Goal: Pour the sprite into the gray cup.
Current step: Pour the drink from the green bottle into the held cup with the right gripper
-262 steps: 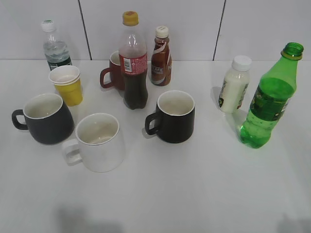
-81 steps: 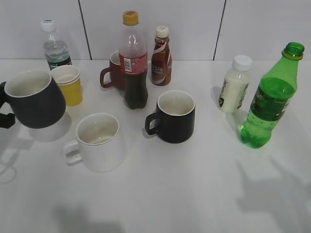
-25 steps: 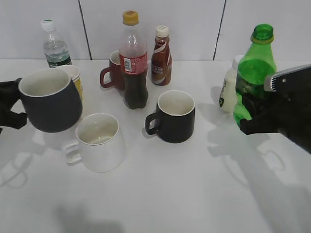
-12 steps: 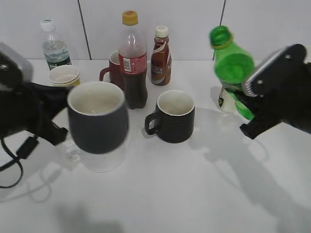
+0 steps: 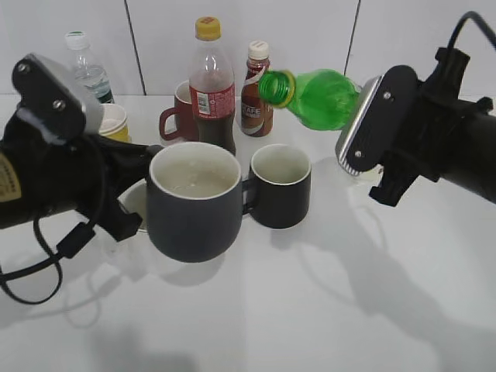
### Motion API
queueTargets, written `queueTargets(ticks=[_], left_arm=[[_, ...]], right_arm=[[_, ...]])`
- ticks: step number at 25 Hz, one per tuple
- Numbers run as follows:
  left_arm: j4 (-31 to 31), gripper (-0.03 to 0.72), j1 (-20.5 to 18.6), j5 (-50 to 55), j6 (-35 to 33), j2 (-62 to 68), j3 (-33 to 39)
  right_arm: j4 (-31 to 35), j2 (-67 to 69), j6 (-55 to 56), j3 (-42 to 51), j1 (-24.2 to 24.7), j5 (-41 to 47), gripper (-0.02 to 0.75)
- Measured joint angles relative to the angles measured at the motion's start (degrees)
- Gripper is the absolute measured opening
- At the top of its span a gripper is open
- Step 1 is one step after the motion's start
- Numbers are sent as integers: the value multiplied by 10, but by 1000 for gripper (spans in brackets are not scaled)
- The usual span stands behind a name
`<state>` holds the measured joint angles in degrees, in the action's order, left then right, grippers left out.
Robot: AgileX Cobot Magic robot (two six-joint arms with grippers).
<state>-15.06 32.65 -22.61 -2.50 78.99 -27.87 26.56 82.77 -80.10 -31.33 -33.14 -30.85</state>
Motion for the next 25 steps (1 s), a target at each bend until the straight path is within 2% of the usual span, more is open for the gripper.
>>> queueTargets(ticks=[6, 11, 18, 25], left_arm=[[1, 50, 3, 14, 0, 11, -12], [-3, 50, 12, 17, 0, 11, -18], [-5, 50, 48, 17, 0, 15, -18], [-6, 50, 51, 20, 0, 29, -19]], right_arm=[[-6, 11, -69, 0, 0, -40, 321], [-59, 24, -76, 0, 0, -63, 321], [-89, 49, -123, -24, 0, -97, 321], [-140, 61, -147, -30, 0, -108, 321]])
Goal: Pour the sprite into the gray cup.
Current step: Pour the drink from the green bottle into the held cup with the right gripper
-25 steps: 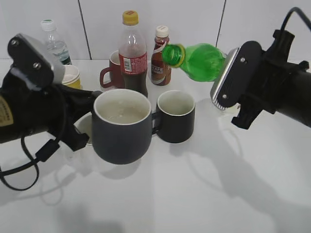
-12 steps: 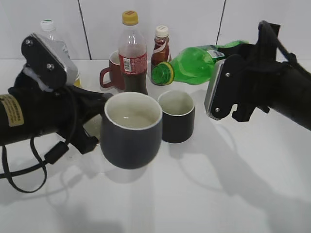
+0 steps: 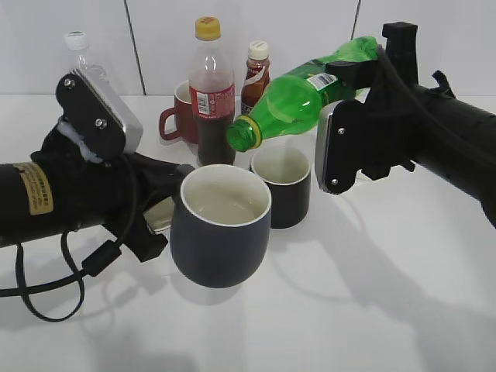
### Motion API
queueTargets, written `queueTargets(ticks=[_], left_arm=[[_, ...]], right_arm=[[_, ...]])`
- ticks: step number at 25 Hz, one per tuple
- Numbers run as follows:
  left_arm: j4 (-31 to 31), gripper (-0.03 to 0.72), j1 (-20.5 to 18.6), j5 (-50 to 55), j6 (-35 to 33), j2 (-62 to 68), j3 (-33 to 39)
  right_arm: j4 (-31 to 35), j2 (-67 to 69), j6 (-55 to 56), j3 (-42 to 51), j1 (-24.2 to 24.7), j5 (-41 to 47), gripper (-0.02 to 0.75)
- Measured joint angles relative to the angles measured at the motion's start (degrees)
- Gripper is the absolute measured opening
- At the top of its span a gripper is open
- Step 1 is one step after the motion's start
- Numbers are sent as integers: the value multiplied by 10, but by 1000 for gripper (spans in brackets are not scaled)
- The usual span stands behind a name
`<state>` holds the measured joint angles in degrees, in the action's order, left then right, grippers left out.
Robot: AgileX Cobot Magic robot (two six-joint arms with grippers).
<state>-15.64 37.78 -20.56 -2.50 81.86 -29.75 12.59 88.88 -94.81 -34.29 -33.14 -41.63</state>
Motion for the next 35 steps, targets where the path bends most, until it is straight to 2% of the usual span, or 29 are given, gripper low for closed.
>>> queueTargets(ticks=[13, 21, 29, 32, 35], left_arm=[[0, 50, 2, 0, 0, 0, -3], [0, 50, 2, -3, 0, -2, -3], [0, 50, 2, -19, 0, -14, -3], [10, 50, 2, -20, 0, -16, -3], [40, 50, -3, -24, -2, -34, -3]], right_arm=[[-30, 0, -23, 0, 0, -19, 314], [-27, 0, 127, 2, 0, 46, 314], [-54, -4, 326, 8, 0, 64, 314], [-31, -33, 427, 9, 0, 99, 314], [30, -79, 505, 9, 0, 144, 314]])
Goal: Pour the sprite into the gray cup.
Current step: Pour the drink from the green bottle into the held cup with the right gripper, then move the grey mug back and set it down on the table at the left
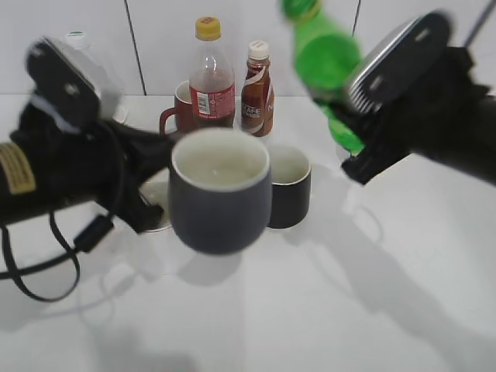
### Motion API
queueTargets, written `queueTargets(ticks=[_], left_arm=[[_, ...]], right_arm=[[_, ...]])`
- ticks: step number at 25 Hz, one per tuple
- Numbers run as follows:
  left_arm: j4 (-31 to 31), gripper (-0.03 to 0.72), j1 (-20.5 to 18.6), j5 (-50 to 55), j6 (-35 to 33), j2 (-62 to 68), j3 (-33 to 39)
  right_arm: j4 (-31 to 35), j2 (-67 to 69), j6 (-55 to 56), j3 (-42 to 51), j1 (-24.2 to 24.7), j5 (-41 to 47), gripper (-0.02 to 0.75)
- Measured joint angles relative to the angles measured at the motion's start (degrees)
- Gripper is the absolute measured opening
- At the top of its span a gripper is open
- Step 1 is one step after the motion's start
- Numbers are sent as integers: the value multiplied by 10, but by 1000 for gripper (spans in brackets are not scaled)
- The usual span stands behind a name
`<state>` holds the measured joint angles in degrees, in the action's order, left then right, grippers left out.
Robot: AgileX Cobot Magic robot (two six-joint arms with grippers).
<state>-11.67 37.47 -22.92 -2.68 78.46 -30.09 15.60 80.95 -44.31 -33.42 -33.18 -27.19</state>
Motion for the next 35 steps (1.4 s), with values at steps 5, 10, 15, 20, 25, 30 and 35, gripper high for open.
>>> queueTargets(ticks=[5, 10, 15, 20, 25, 30, 35], left_arm=[[16, 50, -57, -5, 0, -38, 0], [43, 50, -172, -2, 0, -46, 0], [50, 50, -289, -1, 0, -39, 0], [53, 50, -349, -66, 0, 19, 4], [66, 50, -356, -151, -25, 125, 4], [79, 50, -374, -222, -33, 215, 4], [97, 50, -394, -262, -33, 276, 4]], right_arm=[[104, -61, 54, 1, 0, 39, 313], [143, -66, 115, 41, 11, 26, 313], [129, -66, 215, 118, 49, -38, 313], [79, -51, 309, 156, 101, -101, 313], [60, -26, 331, 158, 118, -139, 313], [45, -21, 337, 158, 118, -141, 313], [44, -21, 339, 158, 118, -142, 312]])
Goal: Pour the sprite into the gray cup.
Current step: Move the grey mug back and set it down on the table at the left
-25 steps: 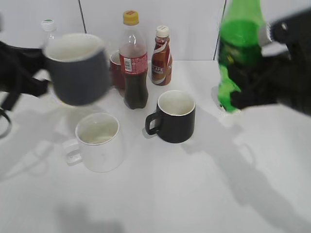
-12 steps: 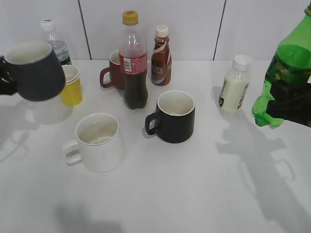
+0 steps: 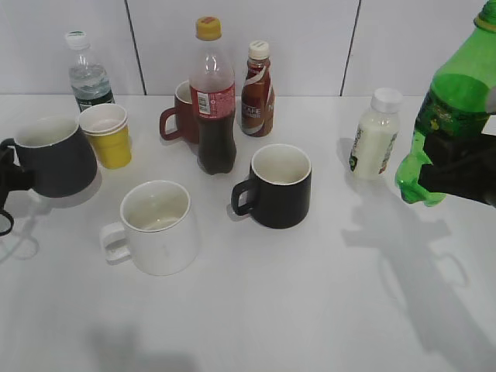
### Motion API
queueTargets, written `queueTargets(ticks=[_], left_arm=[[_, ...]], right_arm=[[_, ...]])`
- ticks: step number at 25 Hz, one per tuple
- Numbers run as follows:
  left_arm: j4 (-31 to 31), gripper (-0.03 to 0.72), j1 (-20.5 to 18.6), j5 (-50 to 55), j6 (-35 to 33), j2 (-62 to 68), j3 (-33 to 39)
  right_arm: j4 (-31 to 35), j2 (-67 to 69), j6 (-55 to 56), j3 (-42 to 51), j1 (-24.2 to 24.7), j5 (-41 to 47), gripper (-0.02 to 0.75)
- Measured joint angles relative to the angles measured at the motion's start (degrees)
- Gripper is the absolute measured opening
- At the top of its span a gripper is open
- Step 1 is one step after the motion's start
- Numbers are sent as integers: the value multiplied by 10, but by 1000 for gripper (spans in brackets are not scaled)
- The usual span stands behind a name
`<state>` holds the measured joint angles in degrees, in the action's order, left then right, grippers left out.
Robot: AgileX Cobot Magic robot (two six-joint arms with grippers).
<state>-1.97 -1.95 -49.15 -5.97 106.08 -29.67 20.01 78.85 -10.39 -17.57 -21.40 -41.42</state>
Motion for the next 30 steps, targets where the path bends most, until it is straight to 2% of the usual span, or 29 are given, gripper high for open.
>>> queueTargets(ticks=[4, 14, 19, 23, 30], left_arm=[[1, 50, -4, -42, 0, 42, 0], [0, 50, -4, -66, 1, 78, 0], [0, 53, -4, -92, 1, 79, 26], [-7, 81, -4, -112, 1, 78, 40], [-20, 180, -4, -126, 8, 67, 52]], right_arm=[[0, 0, 3, 0, 0, 0, 312], [-1, 1, 6, 0, 0, 0, 312], [-1, 1, 7, 0, 0, 0, 312], [-1, 1, 10, 0, 0, -4, 312], [-1, 1, 19, 0, 0, -5, 312]])
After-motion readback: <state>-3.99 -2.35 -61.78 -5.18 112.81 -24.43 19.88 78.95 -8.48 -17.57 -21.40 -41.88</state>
